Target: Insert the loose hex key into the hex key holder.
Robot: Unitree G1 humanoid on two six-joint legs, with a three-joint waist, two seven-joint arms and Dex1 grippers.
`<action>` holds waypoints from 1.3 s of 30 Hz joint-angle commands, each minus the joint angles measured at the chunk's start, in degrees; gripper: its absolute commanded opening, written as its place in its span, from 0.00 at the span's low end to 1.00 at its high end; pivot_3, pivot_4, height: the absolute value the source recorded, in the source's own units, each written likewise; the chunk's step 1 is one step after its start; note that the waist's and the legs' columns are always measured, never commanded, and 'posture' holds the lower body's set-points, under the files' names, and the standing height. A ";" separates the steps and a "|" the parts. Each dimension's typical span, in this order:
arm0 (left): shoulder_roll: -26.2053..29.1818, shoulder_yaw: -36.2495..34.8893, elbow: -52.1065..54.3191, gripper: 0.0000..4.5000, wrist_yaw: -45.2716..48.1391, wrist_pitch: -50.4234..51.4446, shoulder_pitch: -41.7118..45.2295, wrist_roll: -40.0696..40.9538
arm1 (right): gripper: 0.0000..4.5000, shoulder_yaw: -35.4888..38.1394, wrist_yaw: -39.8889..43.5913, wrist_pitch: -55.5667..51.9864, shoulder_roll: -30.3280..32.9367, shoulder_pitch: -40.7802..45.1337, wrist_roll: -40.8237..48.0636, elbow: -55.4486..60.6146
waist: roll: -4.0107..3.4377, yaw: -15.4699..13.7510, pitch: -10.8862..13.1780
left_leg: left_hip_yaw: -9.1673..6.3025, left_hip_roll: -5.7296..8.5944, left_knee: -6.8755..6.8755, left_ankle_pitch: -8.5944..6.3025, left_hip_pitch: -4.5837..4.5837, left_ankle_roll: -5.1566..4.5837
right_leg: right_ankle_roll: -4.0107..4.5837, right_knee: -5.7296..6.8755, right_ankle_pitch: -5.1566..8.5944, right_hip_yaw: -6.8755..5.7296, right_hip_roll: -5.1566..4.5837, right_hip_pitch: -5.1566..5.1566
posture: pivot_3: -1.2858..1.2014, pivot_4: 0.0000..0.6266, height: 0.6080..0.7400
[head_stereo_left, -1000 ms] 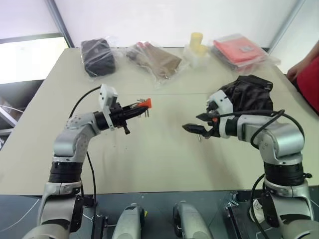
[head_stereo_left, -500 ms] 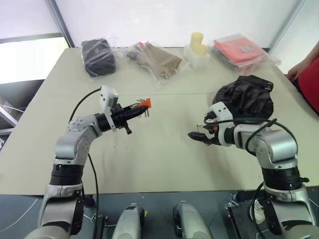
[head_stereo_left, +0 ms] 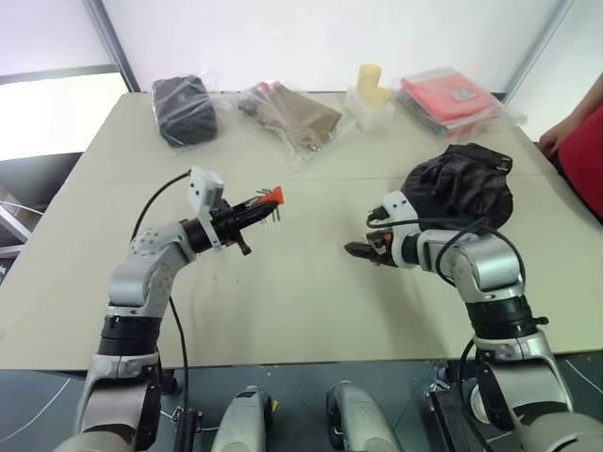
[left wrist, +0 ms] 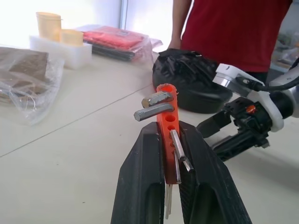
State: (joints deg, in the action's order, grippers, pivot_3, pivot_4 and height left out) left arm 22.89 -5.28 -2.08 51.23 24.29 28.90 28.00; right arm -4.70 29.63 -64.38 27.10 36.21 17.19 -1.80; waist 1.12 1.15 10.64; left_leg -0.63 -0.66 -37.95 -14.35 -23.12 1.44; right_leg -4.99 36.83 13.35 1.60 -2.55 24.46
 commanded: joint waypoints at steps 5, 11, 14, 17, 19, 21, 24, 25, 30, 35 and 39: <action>0.02 -0.91 1.64 0.00 -1.30 -2.45 0.18 0.44 | 0.01 -4.93 1.64 0.26 -0.09 -2.45 -1.85 -3.63 | 0.06 0.02 -0.07 | 0.00 0.00 0.00 -0.02 0.01 -0.03 | 0.00 0.00 0.00 0.00 0.00 0.00 | 0.52 0.24 1.00; 1.62 -0.45 0.91 0.00 0.44 -1.76 0.88 0.74 | 0.01 -2.56 0.65 4.76 -2.45 -0.70 -2.65 -3.12 | 0.24 0.27 -0.20 | 0.01 -0.02 0.01 -0.03 0.04 -0.04 | 0.00 -0.01 0.00 0.00 0.03 -0.01 | 0.52 0.24 1.00; 3.40 0.35 -0.30 0.00 3.49 -0.03 2.07 1.46 | 0.01 3.34 -0.49 12.47 -5.97 2.84 -1.02 -4.17 | 0.22 0.95 -0.18 | 0.01 -0.04 0.03 -0.03 0.04 -0.04 | 0.00 -0.04 0.00 0.00 0.05 -0.01 | 0.52 0.24 1.00; 5.29 1.20 -3.63 0.00 7.94 1.75 4.39 1.88 | 0.01 9.38 -0.01 19.46 -9.54 7.67 2.50 -4.73 | 0.04 1.33 -0.02 | 0.02 -0.03 0.05 -0.03 -0.12 -0.04 | 0.00 -0.01 0.00 0.01 0.05 0.16 | 0.52 0.24 1.00; 6.10 2.33 -8.35 0.00 11.46 2.57 7.81 1.54 | 0.01 11.71 2.24 24.31 -10.72 10.68 5.43 -2.95 | -0.02 1.23 0.03 | 0.02 -0.01 0.04 -0.03 -0.29 -0.04 | -0.01 0.01 -0.01 0.01 0.03 0.34 | 0.52 0.24 1.00; 6.39 3.30 -12.97 0.00 14.67 2.97 11.30 1.26 | 0.01 13.57 2.72 27.34 -12.31 12.70 8.17 -0.75 | -0.01 0.80 0.05 | -0.02 -0.01 0.05 -0.03 -0.33 -0.04 | -0.03 0.02 0.01 -0.04 0.00 0.35 | 0.52 0.24 1.00; 5.64 3.90 -19.48 0.00 17.71 1.78 16.18 0.64 | 0.01 15.16 1.41 28.56 -15.48 14.19 11.94 3.23 | 0.00 0.73 0.05 | -0.08 0.00 0.08 -0.03 -0.35 -0.05 | -0.05 -0.01 0.02 -0.11 0.01 0.36 | 0.52 0.24 1.00; 5.29 4.23 -21.62 0.00 18.62 0.96 17.75 0.14 | 0.01 15.39 0.99 28.33 -16.58 14.27 13.40 4.82 | 0.00 0.71 0.05 | -0.08 0.00 0.08 -0.04 -0.35 -0.05 | -0.05 -0.04 0.02 -0.11 0.01 0.35 | 0.52 0.24 1.00; 3.47 5.17 -27.19 0.00 22.33 -1.44 22.60 -1.38 | 0.01 15.32 -1.84 26.69 -20.17 13.09 17.94 8.59 | 0.00 0.86 0.05 | -0.07 0.01 0.05 -0.03 -0.35 -0.06 | -0.05 0.01 0.02 -0.10 -0.03 0.34 | 0.52 0.24 1.00; 1.56 5.11 -28.50 0.00 24.04 -1.52 25.10 -1.42 | 0.01 14.10 -3.27 26.88 -21.19 11.66 19.30 9.51 | -0.01 0.91 0.05 | -0.07 0.01 0.06 -0.03 -0.35 -0.06 | -0.04 0.01 0.02 -0.10 -0.03 0.34 | 0.52 0.24 1.00; 0.77 5.28 -26.67 0.00 24.53 -1.44 25.09 -1.31 | 0.01 13.43 -3.88 27.23 -21.53 10.69 19.40 9.57 | -0.01 1.14 0.05 | -0.07 0.00 0.06 -0.03 -0.35 -0.06 | -0.04 0.02 0.02 -0.09 -0.02 0.35 | 0.52 0.24 1.00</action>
State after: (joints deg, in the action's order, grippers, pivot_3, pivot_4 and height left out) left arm 23.67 0.48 -31.27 75.19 23.28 52.70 26.22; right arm 8.94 25.98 -38.32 5.89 46.88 35.22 4.69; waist 1.11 2.30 10.69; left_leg -0.71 -0.67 -37.89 -14.38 -23.47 1.39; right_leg -5.03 36.85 13.37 1.51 -2.58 24.82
